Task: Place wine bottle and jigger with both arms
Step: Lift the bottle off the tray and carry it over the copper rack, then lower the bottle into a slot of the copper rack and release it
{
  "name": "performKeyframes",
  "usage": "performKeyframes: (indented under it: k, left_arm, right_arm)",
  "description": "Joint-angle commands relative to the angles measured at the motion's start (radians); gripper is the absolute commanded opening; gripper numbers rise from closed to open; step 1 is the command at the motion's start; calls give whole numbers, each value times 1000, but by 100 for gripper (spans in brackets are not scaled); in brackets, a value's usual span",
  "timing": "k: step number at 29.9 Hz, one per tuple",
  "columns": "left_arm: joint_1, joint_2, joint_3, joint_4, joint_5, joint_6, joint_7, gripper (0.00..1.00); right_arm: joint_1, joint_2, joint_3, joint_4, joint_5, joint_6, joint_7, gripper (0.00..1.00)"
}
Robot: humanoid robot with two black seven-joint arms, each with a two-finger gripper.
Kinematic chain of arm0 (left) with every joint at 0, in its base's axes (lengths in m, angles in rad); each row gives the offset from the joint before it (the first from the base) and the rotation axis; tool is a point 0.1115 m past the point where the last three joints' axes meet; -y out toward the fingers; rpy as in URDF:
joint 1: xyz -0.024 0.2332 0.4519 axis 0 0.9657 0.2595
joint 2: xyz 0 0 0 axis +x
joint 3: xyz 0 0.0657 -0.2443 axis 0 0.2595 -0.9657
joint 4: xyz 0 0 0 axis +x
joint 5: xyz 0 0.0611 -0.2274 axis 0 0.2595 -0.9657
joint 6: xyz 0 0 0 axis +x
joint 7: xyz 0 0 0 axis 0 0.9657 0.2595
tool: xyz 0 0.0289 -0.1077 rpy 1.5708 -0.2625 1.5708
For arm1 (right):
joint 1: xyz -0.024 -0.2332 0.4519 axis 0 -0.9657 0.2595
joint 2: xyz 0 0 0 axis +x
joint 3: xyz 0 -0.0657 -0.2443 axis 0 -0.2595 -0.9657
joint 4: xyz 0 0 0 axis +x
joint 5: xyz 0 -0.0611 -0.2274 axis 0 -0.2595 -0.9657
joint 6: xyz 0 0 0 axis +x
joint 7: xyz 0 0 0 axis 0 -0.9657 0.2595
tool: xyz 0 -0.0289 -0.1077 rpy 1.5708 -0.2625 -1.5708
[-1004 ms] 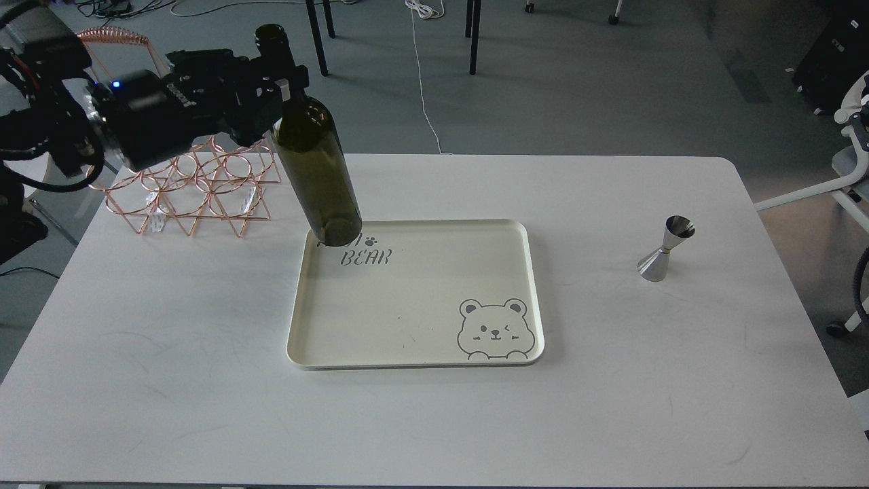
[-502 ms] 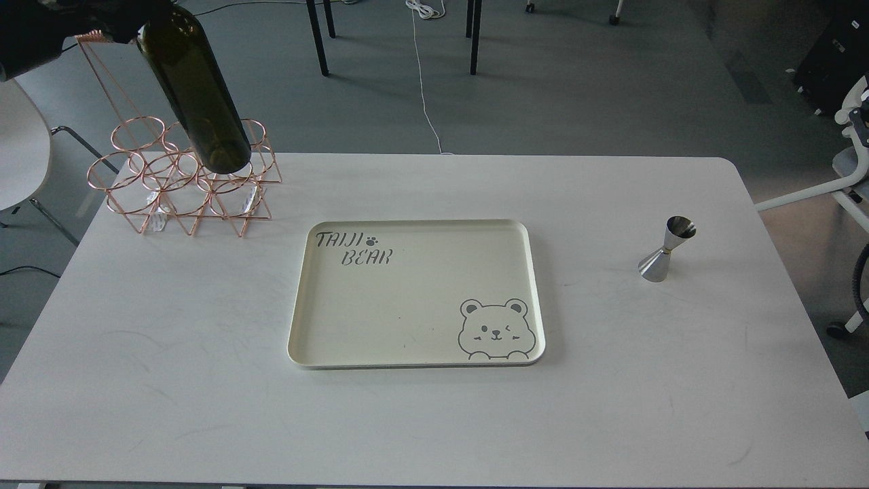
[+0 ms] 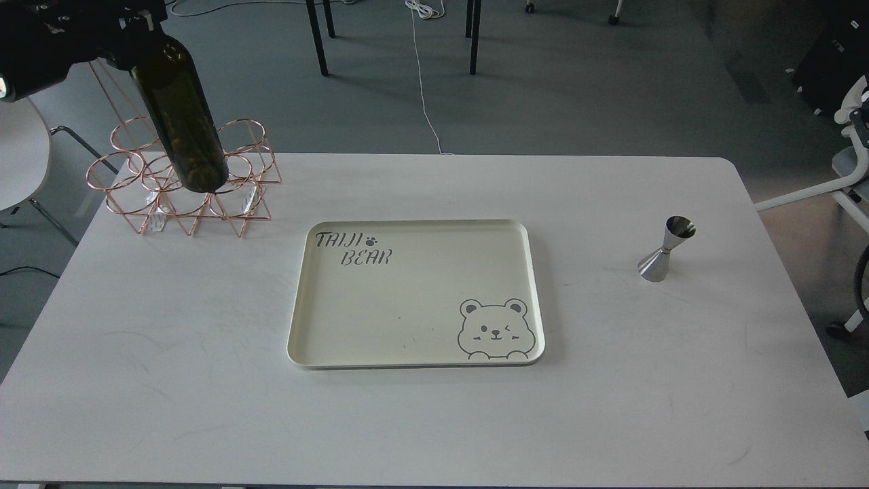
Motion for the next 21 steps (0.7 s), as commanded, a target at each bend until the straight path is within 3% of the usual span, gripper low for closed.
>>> performKeyframes:
  k: [1,21]
  left_arm:
    - [0,-19,2,4,0,15,1,8]
    - [13,-60,13,47,6,23,2,8]
  right_arm:
    - [2,0,0,1,0,0,0,99]
    - [1,-3,-3,1,-3,0,0,99]
